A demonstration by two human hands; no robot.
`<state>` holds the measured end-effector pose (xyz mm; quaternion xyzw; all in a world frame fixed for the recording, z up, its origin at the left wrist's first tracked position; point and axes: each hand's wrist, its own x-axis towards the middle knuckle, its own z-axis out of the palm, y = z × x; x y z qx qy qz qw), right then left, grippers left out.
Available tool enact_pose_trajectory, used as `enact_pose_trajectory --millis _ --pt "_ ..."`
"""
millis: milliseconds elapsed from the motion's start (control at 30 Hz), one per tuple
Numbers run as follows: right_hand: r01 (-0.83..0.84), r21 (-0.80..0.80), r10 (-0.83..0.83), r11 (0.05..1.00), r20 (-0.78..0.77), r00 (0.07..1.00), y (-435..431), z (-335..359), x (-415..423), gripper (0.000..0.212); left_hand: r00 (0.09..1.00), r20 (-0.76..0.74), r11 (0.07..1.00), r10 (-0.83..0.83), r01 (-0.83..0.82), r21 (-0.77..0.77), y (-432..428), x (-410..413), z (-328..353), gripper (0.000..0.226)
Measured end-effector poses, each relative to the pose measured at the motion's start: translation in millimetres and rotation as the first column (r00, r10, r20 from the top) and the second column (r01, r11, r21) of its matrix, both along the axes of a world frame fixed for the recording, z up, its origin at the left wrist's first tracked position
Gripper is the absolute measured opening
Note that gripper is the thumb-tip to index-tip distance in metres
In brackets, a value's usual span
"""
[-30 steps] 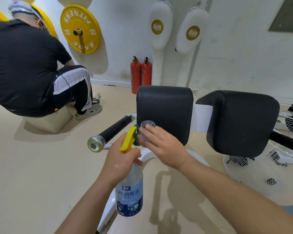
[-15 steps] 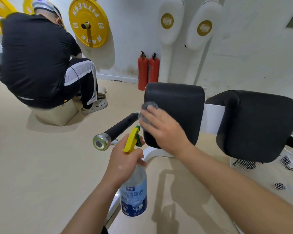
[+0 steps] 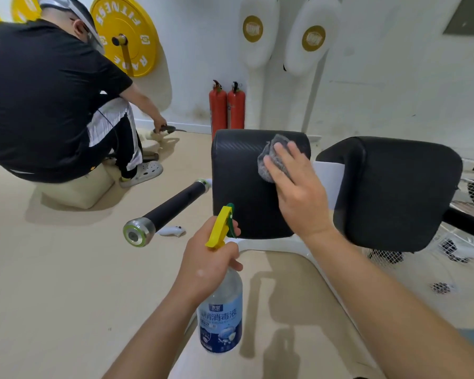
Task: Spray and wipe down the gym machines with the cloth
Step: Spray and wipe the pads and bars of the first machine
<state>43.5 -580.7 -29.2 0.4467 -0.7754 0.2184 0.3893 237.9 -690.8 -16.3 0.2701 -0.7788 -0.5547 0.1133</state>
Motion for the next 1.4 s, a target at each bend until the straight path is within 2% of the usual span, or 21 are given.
enact_pose_trajectory --millis 67,200,267,333,467,633,700,800,1000,1133,1200,1300,1400 --pt "0.003 -0.023 -0.002 1.0 0.03 1.0 8 -34 19 0.04 1.0 -0.004 1.0 -0.004 0.004 -0.002 3 -2 0 0.027" --pt "-0.069 0.115 0.056 0.991 0.11 0.992 49 -90 49 0.065 0.999 -0.027 0.999 -0.029 0.028 -0.02 11 -8 5 0.027" --pt "-0.072 0.105 0.054 0.992 0.169 0.984 63 -92 53 0.056 0.998 -0.039 0.998 -0.05 0.049 -0.033 17 -15 8 0.028" --pt "-0.019 -0.014 0.021 1.0 0.216 0.976 69 -75 53 0.04 0.995 -0.059 0.996 -0.08 0.078 -0.039 25 -24 11 0.028" --pt "0.126 -0.371 0.023 0.92 0.372 0.928 78 -16 38 0.038 0.991 -0.061 0.991 -0.118 0.113 -0.074 43 -43 16 0.023" --pt "0.088 -0.519 0.188 0.85 0.457 0.869 66 47 9 0.037 0.994 -0.022 0.981 -0.105 0.1 -0.167 60 -56 14 0.012" --pt "0.041 -0.5 0.245 0.865 0.491 0.836 50 61 -3 0.037 0.995 0.003 0.979 -0.098 0.097 -0.181 64 -55 13 0.015" --pt "-0.036 -0.372 0.248 0.927 0.541 0.804 19 54 -11 0.04 0.996 -0.005 0.979 -0.093 0.09 -0.182 64 -48 13 0.013" --pt "0.074 -0.322 0.08 0.944 0.44 0.894 24 -54 33 0.043 0.998 -0.045 0.987 -0.045 0.038 -0.153 55 -36 20 0.022" --pt "0.011 -0.201 0.076 0.98 0.416 0.906 45 -113 62 0.044 0.997 -0.064 0.986 -0.045 0.034 -0.164 56 -36 26 0.028" --pt "-0.003 -0.219 0.089 0.976 0.383 0.919 43 -101 56 0.043 0.996 -0.072 0.983 -0.053 0.039 -0.179 58 -37 28 0.027" --pt "-0.004 -0.29 0.107 0.957 0.341 0.934 18 -40 25 0.042 0.996 -0.072 0.978 -0.05 0.035 -0.205 58 -38 30 0.021" --pt "0.058 -0.355 0.122 0.933 0.462 0.878 -7 18 -10 0.048 0.996 -0.084 0.979 -0.042 0.024 -0.204 60 -39 32 0.024"
